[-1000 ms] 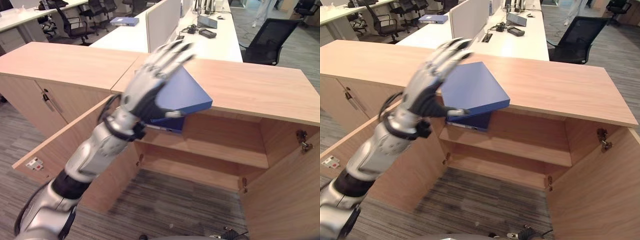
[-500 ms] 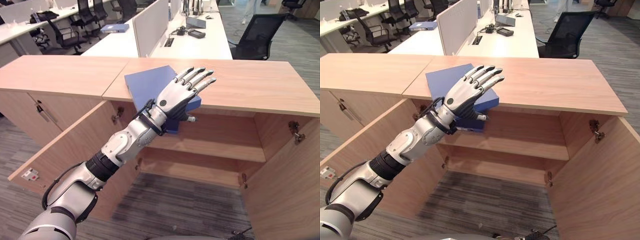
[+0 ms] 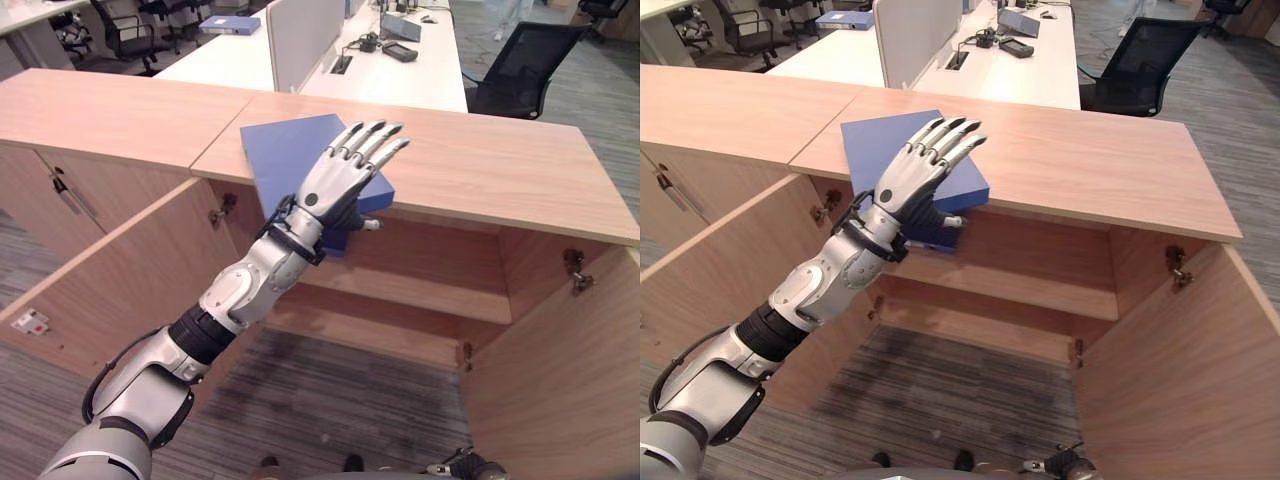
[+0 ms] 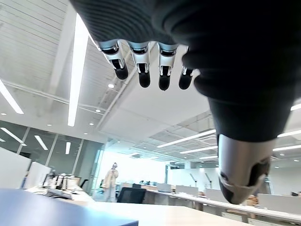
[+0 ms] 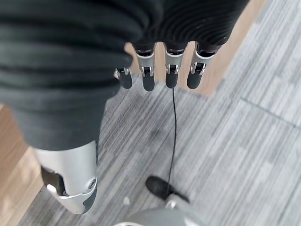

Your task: Put the empty folder in the office cabinet

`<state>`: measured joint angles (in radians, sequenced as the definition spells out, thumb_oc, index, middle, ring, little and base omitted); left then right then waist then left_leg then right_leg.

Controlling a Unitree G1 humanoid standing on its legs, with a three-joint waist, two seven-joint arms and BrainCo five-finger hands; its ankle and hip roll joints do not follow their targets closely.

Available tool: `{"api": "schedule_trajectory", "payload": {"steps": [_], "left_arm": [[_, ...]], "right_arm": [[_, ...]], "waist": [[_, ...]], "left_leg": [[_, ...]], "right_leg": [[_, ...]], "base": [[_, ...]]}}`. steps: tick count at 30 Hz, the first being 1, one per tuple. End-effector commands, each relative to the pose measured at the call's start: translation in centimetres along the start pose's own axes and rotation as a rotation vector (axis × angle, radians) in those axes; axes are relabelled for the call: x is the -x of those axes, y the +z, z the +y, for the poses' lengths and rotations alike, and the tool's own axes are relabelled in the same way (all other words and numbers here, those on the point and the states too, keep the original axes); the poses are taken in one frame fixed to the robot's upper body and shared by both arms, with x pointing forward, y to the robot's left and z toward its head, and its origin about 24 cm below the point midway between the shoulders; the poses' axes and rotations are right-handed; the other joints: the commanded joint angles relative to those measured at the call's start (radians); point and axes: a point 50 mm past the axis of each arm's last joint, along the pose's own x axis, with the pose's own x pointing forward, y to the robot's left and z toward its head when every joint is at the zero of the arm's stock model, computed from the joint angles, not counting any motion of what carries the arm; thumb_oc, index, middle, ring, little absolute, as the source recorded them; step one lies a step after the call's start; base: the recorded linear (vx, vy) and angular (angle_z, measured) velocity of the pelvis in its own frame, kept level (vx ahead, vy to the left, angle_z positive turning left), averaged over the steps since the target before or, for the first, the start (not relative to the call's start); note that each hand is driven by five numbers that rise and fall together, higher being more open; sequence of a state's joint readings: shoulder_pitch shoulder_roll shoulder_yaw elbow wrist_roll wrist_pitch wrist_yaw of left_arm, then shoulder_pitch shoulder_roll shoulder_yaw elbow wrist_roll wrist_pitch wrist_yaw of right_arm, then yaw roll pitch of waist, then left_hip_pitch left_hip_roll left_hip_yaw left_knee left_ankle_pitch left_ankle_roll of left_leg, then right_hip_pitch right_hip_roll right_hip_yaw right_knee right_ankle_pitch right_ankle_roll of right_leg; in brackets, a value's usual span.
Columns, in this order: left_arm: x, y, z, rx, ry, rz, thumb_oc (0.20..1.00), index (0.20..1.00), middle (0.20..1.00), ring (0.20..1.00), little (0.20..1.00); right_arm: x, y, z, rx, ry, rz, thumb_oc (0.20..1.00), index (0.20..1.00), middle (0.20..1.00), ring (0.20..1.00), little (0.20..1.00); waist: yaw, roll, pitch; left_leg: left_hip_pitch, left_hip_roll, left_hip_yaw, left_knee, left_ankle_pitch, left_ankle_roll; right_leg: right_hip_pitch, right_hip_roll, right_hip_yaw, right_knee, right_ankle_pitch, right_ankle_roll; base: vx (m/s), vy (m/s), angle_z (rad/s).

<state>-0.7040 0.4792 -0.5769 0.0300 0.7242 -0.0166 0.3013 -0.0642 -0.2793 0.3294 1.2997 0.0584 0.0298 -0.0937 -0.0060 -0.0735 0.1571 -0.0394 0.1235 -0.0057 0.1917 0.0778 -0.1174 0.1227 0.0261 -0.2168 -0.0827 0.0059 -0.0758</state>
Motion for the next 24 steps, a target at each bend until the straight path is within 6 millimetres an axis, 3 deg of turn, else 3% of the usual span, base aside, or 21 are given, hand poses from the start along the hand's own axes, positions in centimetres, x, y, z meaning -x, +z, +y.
{"api": "schedule_trajectory", "payload": {"steps": [1,3,7,14,18,19,21,24], "left_arm": [[-2.0,-1.4,2.6,-0.041,0.145,0.064,1.000,1.000,1.000,1.000,1.000],[-1.9,-1.5,2.7,-0.038,0.166,0.065,1.000,1.000,1.000,1.000,1.000],[-1.3,-2.0,2.6,-0.034,0.172,0.091,1.000,1.000,1.000,1.000,1.000],[0.3,-1.6,2.8,0.056,0.196,0.102,1.000,1.000,1.000,1.000,1.000],[1.3,-1.4,3.1,0.079,0.199,0.095,1.000,1.000,1.000,1.000,1.000],[2.5,-1.6,3.5,0.082,0.204,0.109,1.000,1.000,1.000,1.000,1.000],[3.0,-1.6,3.7,0.075,0.199,0.109,1.000,1.000,1.000,1.000,1.000],[3.8,-1.8,3.7,0.075,0.187,0.117,1.000,1.000,1.000,1.000,1.000]], "right_arm": [[-0.1,0.7,-0.9,0.023,-0.045,-0.013,1.000,1.000,1.000,1.000,1.000],[-0.1,1.2,-1.2,0.035,-0.063,-0.031,1.000,1.000,1.000,1.000,1.000],[-0.1,0.7,-0.6,0.053,-0.043,-0.019,1.000,1.000,1.000,1.000,1.000],[0.0,0.5,0.6,0.041,0.002,-0.014,1.000,1.000,1.000,1.000,1.000],[0.0,0.9,1.2,0.046,0.024,-0.026,1.000,1.000,1.000,1.000,1.000],[0.1,1.1,1.7,0.052,0.042,-0.035,1.000,1.000,1.000,1.000,1.000],[0.1,1.2,1.7,0.056,0.048,-0.043,1.000,1.000,1.000,1.000,1.000],[0.1,1.7,1.6,0.037,0.050,-0.061,1.000,1.000,1.000,1.000,1.000]], "waist": [[-0.017,-0.015,0.026],[-0.001,-0.008,0.045],[0.001,0.005,0.016],[0.002,0.032,-0.027],[0.010,0.032,-0.041],[0.022,0.034,-0.046],[0.029,0.038,-0.039],[0.027,0.042,-0.005]], "left_leg": [[-0.084,-0.065,-0.051,0.005,-0.088,0.046],[-0.160,-0.106,-0.081,-0.030,-0.037,0.047],[-0.109,-0.112,-0.130,-0.103,-0.036,0.049],[0.024,-0.115,-0.112,-0.261,-0.034,0.074],[0.050,-0.136,-0.094,-0.279,-0.052,0.093],[0.073,-0.159,-0.086,-0.279,-0.076,0.120],[0.083,-0.164,-0.081,-0.279,-0.082,0.131],[0.094,-0.178,-0.101,-0.275,-0.083,0.150]], "right_leg": [[0.030,-0.046,0.044,-0.005,-0.046,0.130],[0.031,-0.047,0.059,-0.005,-0.043,0.132],[0.033,-0.045,0.085,-0.005,-0.054,0.140],[0.041,-0.082,0.100,-0.002,-0.060,0.162],[0.039,-0.106,0.115,0.009,-0.061,0.180],[0.022,-0.142,0.123,0.074,-0.065,0.204],[-0.004,-0.158,0.131,0.141,-0.067,0.218],[-0.094,-0.174,0.176,0.315,-0.003,0.239]], "base": [[0.02,0.068,0.41],[0.03,0.116,0.20],[0.08,0.099,-0.55],[0.13,0.208,-0.31],[0.08,0.207,0.02],[0.11,0.283,-0.05],[0.06,0.222,-0.18],[-0.03,0.147,-0.16]]}}
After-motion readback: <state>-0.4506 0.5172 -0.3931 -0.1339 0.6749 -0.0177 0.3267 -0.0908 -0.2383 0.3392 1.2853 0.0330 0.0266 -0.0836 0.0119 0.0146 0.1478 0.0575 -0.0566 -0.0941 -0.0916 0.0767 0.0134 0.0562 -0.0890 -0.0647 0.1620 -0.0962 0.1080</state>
